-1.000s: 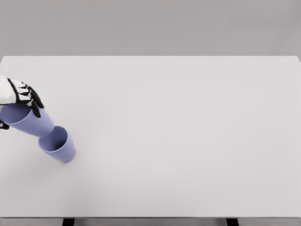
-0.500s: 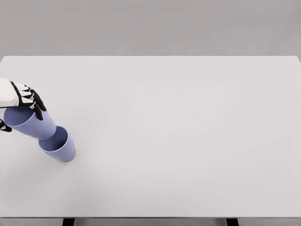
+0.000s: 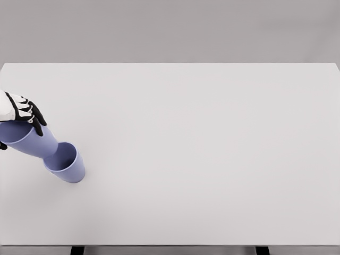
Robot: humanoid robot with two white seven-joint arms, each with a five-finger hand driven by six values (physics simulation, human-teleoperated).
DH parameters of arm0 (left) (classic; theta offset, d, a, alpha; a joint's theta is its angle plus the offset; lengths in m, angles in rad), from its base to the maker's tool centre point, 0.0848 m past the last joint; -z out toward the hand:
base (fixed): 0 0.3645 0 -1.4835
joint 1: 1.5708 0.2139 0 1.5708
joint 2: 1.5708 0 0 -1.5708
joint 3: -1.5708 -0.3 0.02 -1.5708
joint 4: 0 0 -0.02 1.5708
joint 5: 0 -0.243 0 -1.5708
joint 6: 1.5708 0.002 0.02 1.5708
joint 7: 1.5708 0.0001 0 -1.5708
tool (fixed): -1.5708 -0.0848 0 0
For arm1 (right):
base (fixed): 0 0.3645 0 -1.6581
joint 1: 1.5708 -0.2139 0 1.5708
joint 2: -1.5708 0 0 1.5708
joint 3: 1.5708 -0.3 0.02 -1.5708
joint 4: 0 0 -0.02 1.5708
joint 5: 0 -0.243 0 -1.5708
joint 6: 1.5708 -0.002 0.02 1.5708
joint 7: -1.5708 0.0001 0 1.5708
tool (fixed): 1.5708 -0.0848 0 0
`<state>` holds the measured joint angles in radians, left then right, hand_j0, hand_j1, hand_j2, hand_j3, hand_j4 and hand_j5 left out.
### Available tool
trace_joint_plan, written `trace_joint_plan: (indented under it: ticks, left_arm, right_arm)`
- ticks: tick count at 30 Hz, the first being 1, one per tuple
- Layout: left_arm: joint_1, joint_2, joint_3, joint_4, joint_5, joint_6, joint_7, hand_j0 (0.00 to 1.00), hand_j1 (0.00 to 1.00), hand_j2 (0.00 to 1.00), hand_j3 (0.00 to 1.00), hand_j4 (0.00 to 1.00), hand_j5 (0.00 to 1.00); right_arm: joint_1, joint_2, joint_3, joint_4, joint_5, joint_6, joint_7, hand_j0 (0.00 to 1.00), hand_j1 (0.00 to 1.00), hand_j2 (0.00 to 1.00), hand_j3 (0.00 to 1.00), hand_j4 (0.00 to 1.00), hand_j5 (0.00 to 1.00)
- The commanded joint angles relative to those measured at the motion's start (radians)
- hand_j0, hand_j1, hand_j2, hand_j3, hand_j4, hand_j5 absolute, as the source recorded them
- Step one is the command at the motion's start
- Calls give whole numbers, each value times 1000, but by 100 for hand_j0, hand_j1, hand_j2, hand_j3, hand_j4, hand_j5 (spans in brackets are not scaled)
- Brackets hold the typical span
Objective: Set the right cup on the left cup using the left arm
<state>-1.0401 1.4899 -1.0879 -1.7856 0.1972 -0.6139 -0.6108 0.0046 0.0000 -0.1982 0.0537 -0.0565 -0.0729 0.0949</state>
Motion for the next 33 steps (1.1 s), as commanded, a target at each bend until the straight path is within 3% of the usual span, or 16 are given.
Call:
trace_joint_plan:
  ticks: [1, 18, 33]
  left_arm:
    - [0, 3, 2, 0, 7, 3, 0, 61, 61, 61, 61, 61, 61]
    - [-1, 4, 11, 3, 13, 3, 0, 60, 60, 60, 60, 60, 60]
    - [-3, 12, 22, 5, 128, 3, 0, 60, 60, 60, 60, 60, 60]
  right_arm:
    - [0, 0, -1, 0, 0, -1, 0, 100, 100, 100, 100, 100, 100]
    - [0, 0, 0, 0, 0, -1, 0, 100, 100, 100, 100, 100, 100]
    - [0, 0, 0, 0, 0, 1, 0, 100, 100, 100, 100, 100, 100]
